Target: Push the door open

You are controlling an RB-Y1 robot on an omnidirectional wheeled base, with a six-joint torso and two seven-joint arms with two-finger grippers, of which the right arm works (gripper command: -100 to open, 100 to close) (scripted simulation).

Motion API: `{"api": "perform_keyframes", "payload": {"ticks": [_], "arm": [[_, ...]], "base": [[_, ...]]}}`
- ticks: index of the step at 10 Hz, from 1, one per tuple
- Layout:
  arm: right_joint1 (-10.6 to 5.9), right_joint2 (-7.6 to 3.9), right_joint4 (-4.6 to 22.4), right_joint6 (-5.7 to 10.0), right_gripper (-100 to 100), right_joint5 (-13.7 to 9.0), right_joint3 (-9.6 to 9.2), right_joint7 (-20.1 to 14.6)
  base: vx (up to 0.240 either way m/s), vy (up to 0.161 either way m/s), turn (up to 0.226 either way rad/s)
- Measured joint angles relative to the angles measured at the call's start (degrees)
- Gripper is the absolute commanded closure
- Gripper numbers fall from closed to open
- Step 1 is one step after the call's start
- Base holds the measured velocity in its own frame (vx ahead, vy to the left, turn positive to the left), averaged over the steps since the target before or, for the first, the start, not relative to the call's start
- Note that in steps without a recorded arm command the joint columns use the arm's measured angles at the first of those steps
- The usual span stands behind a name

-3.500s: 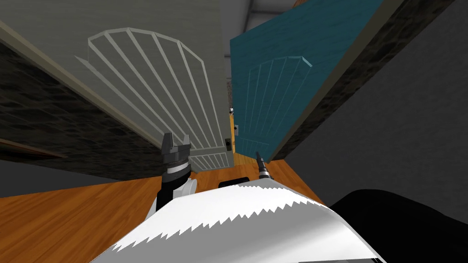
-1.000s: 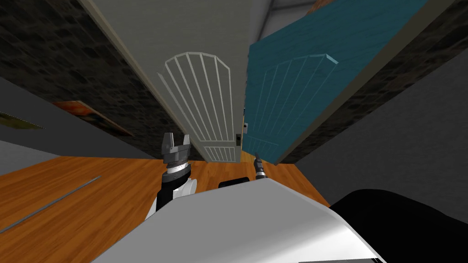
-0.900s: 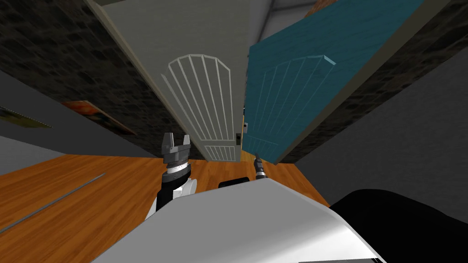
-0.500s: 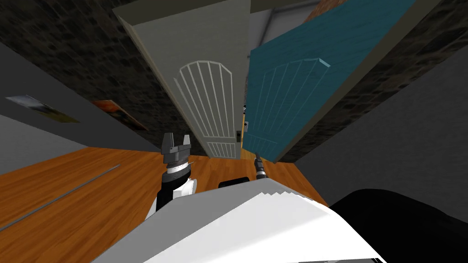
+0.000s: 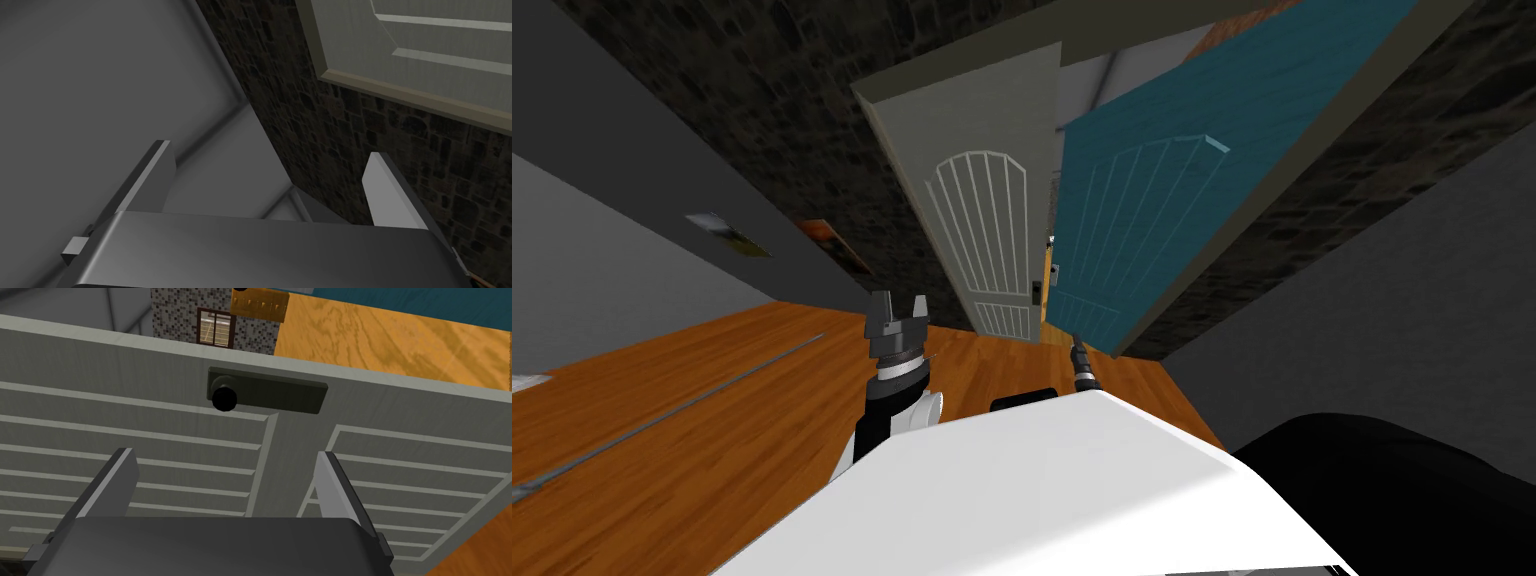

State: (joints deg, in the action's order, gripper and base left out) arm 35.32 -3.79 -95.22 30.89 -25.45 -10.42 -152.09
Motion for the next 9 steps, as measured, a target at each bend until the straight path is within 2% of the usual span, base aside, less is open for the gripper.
{"api": "perform_keyframes", "payload": {"ticks": [5, 9], "arm": [[-4.59, -1.88, 5.08, 1.27, -100, -2.49, 2.39, 1.47], [-8.18, -3.02, 9.14, 2.39, -100, -4.43, 4.22, 2.64]], "base": [[-0.069, -0.087, 0.19], [-0.012, -0.108, 0.158]]}}
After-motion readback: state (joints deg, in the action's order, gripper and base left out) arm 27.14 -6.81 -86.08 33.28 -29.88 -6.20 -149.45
